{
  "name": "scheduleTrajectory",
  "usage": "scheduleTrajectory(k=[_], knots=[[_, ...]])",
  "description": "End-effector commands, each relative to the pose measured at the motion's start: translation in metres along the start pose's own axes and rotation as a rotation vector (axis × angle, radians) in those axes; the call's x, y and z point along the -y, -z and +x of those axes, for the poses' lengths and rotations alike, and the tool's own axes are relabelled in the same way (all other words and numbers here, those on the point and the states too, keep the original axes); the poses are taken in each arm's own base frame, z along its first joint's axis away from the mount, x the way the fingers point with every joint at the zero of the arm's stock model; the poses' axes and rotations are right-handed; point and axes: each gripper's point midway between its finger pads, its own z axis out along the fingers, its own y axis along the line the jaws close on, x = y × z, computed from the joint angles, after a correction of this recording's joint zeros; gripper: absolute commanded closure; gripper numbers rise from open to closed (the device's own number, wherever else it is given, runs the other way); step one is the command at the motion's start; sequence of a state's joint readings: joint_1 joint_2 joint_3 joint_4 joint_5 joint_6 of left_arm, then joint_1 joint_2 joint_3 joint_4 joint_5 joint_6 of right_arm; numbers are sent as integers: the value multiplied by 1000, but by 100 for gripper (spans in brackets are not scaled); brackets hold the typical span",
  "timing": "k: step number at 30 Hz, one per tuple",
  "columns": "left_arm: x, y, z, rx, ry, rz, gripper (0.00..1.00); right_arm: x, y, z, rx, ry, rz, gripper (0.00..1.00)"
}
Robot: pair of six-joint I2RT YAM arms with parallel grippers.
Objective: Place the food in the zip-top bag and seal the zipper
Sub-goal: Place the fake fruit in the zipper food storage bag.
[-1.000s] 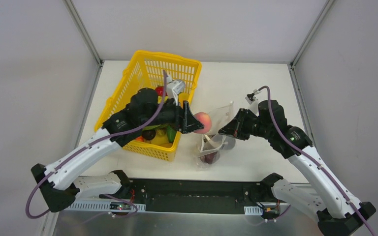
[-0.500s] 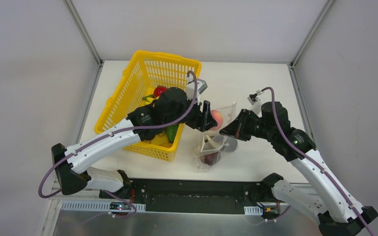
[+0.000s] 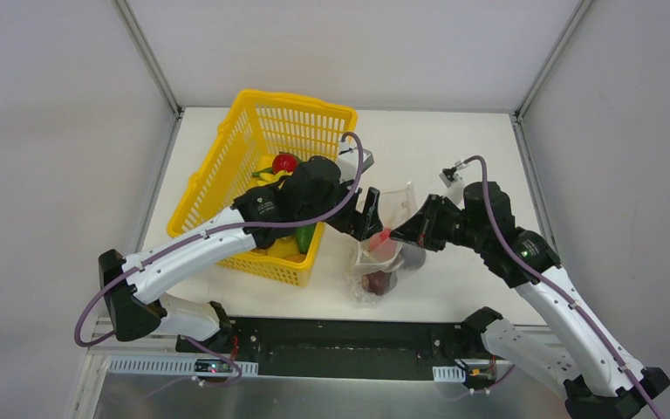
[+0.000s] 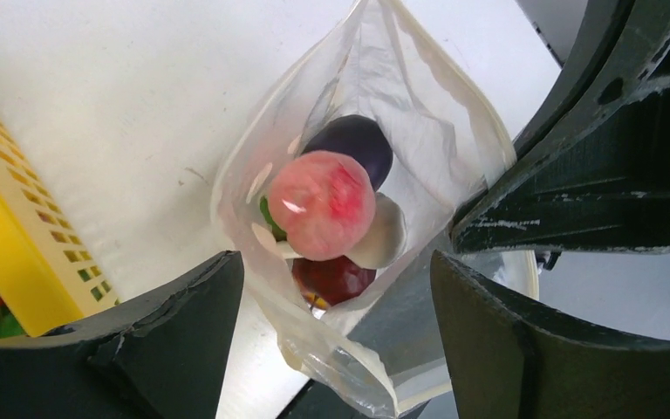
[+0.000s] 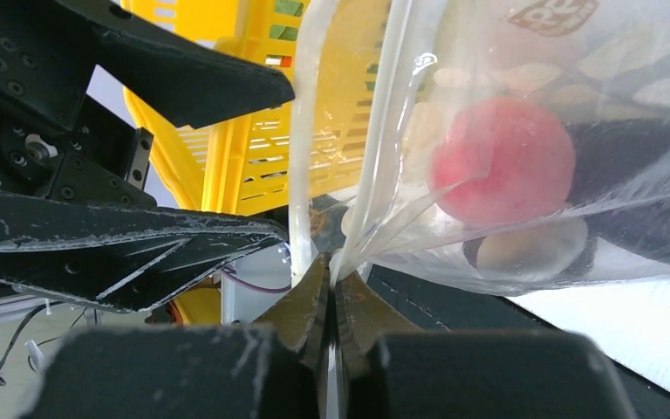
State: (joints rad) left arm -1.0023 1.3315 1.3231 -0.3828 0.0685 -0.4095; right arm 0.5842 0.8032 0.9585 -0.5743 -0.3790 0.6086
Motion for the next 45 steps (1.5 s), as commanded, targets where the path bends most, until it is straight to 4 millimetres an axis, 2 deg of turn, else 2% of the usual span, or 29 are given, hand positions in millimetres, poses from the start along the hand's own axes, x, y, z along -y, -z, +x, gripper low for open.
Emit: scheduleTrajectory(k=[1,8,14,22,29,31,32,33,38,42,43,45], knots=[[4,25,-12,4,-40,-13,23,-10,6,-10,60,26,-31,97],[-6,31,18,-150,-43,-95,28,-8,3,-13,69,14,-18,97],[-9,23,29,-242,-61,-155,32,-9,1,-14,73,1,-19,97],[-12,11,43,-326,-89,-230,57,-7,4,-16,95,-8,-10,97],[-11,17,37,-316,-101,-256,66,-1,2,-14,90,-13,8,97],[-11,19,34,-316,-105,-261,72,-1,1,-13,83,-12,9,97],[-9,20,32,-314,-107,-255,81,0,1,-12,77,-11,11,97],[-7,21,31,-313,-106,-247,85,1,0,-12,77,-13,16,97],[19,26,14,-256,-86,-120,100,3,0,-15,93,7,28,97],[34,34,-10,-152,-65,-54,100,0,5,-30,145,46,59,97],[32,37,-16,-113,-56,-66,100,5,5,-33,156,45,94,97],[17,39,-22,-59,-47,-141,100,28,2,-39,190,37,204,96]])
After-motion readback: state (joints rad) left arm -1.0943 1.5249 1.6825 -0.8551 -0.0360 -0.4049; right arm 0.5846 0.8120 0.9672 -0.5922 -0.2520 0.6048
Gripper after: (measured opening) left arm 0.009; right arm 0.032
